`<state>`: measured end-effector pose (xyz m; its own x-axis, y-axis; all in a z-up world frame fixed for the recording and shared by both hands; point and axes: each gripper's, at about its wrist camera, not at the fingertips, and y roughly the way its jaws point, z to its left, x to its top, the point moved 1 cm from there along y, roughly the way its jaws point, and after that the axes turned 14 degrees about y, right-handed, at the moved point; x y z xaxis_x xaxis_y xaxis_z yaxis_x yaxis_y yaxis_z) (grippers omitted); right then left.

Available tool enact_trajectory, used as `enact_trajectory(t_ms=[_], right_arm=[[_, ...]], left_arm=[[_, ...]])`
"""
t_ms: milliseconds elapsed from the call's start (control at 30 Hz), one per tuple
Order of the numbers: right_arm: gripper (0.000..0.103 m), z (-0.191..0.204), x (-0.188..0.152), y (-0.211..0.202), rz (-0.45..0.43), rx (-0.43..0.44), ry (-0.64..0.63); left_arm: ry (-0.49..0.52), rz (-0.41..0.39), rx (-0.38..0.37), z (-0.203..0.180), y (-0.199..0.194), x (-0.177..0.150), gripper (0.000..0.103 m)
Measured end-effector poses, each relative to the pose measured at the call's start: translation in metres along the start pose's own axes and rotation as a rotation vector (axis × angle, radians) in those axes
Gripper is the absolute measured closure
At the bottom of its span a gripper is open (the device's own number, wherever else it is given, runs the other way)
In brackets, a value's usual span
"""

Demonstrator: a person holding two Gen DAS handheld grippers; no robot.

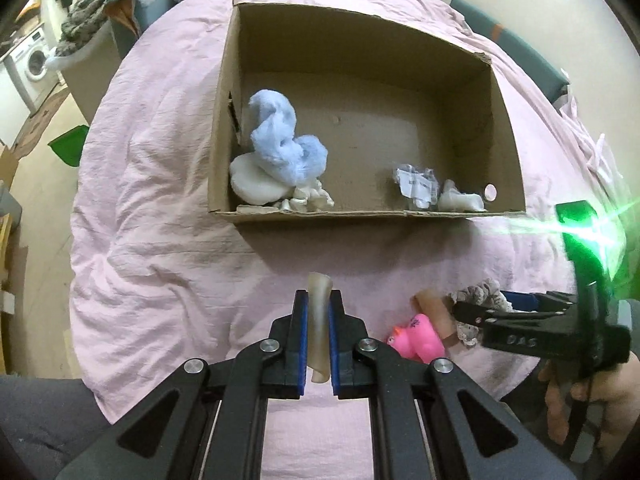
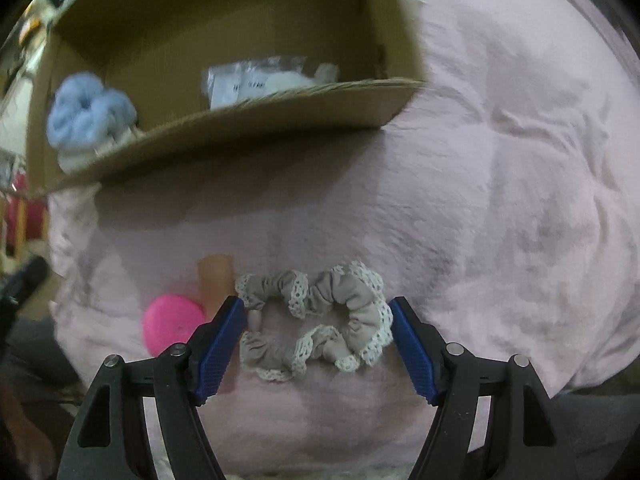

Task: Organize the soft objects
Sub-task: 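Grasp the grey lace scrunchie with the right tool and carry both toward the box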

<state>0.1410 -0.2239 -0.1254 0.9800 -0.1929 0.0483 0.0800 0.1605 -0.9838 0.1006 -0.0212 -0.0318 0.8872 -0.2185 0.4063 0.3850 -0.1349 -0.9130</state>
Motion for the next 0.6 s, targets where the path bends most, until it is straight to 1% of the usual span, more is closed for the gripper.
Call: enact_trajectory(t_ms=[100,200,233,267,300,367,400,433,467,500,600], right_arm=[[0.025,0.009,-0.002,0.008,-0.011,-0.071,-0.061],[0.025,0.011,-0.003,0.01,-0.014,-0.078,-0.078],[0.029,0.012,-0.003,0.011,-0.014,-0.077,-0.08],[0.037,0.011,-0.004,0.011,-0.015,-0.083,-0.084],[0.041,0.01,-0.004,0.011,-0.016,-0.093,-0.09],[0.057,0.006,-0.003,0.011,-0.02,-0.1,-0.092],[0.063,0.003,-0.002,0.009,-0.021,-0.101,-0.091],[0.074,0.002,-0.002,0.008,-0.027,-0.104,-0.088],[0.084,0.001,-0.002,0.006,-0.032,-0.105,-0.081],[0.088,0.001,-0.002,0.004,-0.034,-0.099,-0.075],[0.09,-0.003,-0.004,-0.009,-0.051,-0.067,-0.048]], left_arm=[[-0.011,0.001,0.0,0.002,0.002,-0.001,0.095],[-0.017,-0.004,0.005,0.003,0.003,0.0,0.095],[-0.016,-0.006,0.007,0.003,0.003,0.0,0.095],[-0.017,-0.007,0.009,0.003,0.003,0.001,0.095],[-0.018,-0.008,0.01,0.004,0.003,0.001,0.095],[-0.018,-0.007,0.019,0.004,0.004,0.0,0.095],[-0.017,-0.007,0.021,0.004,0.003,0.0,0.095],[-0.017,-0.008,0.024,0.005,0.003,0.0,0.095],[-0.019,-0.011,0.026,0.005,0.002,-0.001,0.095],[-0.019,-0.017,0.03,0.006,0.001,-0.001,0.095],[-0.024,-0.031,0.043,0.008,-0.004,-0.001,0.095]])
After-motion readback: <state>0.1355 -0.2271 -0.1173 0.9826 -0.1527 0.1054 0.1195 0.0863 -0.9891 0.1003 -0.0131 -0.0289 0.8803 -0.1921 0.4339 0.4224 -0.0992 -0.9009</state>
